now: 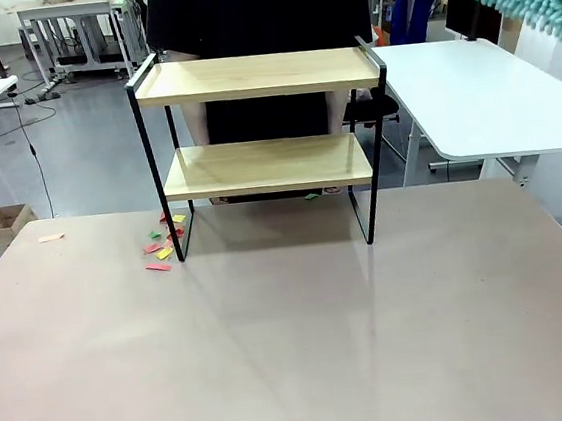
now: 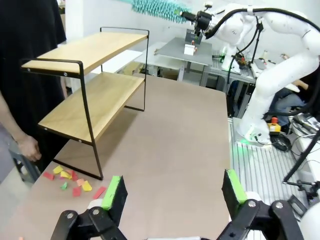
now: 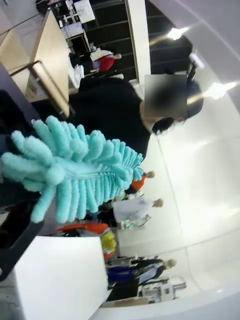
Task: Clean the shelf.
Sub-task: Hand the Duster back to the human.
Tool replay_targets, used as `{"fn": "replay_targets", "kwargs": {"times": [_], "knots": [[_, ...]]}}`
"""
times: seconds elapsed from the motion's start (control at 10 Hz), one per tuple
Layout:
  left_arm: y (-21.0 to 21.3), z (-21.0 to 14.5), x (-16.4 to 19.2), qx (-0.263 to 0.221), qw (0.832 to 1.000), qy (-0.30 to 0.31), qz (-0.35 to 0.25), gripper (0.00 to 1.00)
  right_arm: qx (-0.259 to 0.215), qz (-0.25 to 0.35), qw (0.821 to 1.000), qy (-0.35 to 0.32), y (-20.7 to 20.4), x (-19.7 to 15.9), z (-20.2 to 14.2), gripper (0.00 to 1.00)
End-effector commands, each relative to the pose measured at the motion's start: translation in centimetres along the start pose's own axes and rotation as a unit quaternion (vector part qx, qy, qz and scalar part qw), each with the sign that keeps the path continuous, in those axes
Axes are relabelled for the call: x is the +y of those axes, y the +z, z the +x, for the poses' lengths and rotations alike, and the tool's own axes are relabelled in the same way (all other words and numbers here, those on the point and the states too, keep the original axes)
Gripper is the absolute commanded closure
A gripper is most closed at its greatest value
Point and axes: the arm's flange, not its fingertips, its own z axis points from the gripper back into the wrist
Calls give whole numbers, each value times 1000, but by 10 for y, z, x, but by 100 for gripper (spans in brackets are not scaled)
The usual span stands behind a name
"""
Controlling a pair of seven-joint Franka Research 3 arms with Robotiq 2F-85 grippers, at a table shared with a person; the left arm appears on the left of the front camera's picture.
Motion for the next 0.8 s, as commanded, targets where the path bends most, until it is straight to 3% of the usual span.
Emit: {"fn": "replay_targets", "kwargs": {"times": [0.0,0.4,0.6,0.7], "knots": [[0,2,-3,-5,1000,0,-3,0,19,-39,999,14,20,12,-59,84],[0,2,-3,-5,1000,0,-3,0,45,-56,997,-3,30,4,-90,84],[0,2,-3,-5,1000,0,-3,0,53,-60,997,3,28,4,-85,84],[0,2,-3,-5,1000,0,-3,0,64,-44,997,-28,4,-32,-52,84]]}}
